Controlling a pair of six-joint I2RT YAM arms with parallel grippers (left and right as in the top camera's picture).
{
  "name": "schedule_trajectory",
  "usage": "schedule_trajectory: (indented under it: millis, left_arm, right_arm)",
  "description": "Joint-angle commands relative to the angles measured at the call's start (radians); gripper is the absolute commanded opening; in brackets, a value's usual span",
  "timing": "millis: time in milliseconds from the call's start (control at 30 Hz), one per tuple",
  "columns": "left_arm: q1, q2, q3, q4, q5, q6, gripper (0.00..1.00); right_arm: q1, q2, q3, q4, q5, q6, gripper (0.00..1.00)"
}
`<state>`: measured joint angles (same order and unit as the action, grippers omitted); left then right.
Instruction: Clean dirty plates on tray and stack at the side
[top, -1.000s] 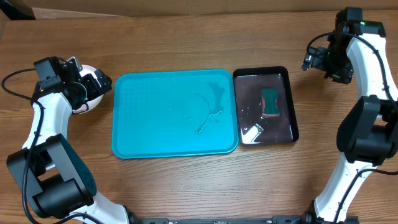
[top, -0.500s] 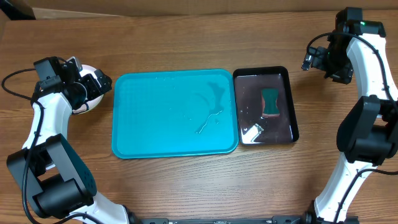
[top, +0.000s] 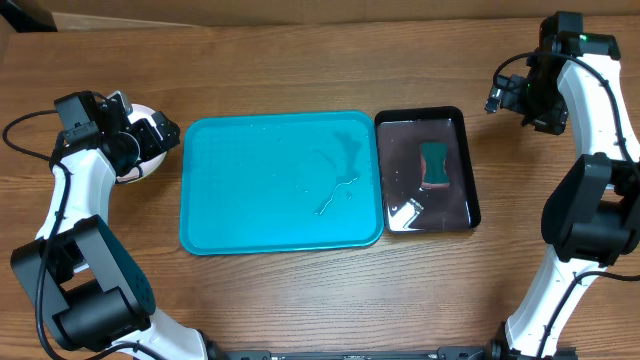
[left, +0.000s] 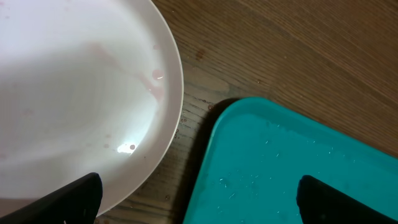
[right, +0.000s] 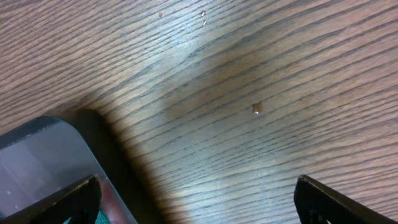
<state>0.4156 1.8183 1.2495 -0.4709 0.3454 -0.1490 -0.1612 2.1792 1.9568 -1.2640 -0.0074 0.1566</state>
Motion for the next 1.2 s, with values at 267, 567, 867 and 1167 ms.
schedule_trajectory:
  millis: [267,567,867,1167]
  left_arm:
    - [-0.004,-0.007,-0.003,0.000,0.013,0.022,1.00]
    - [-0.004,-0.007,-0.003,0.000,0.013,0.022,1.00]
    - [-0.004,-0.007,-0.003,0.000,0.013,0.022,1.00]
    - [-0.004,-0.007,-0.003,0.000,0.013,0.022,1.00]
  right_arm:
    - [0.002,-0.023,0.006,0.006,0.006,0.004,1.00]
    - [0.004,-0.023,0.005,0.007,0.008,0.003,1.00]
    - [0.024,-0.111,0.000,0.011,0.006,0.004,1.00]
    - [0.062,-0.341,0.000,0.011,0.006,0.004,1.00]
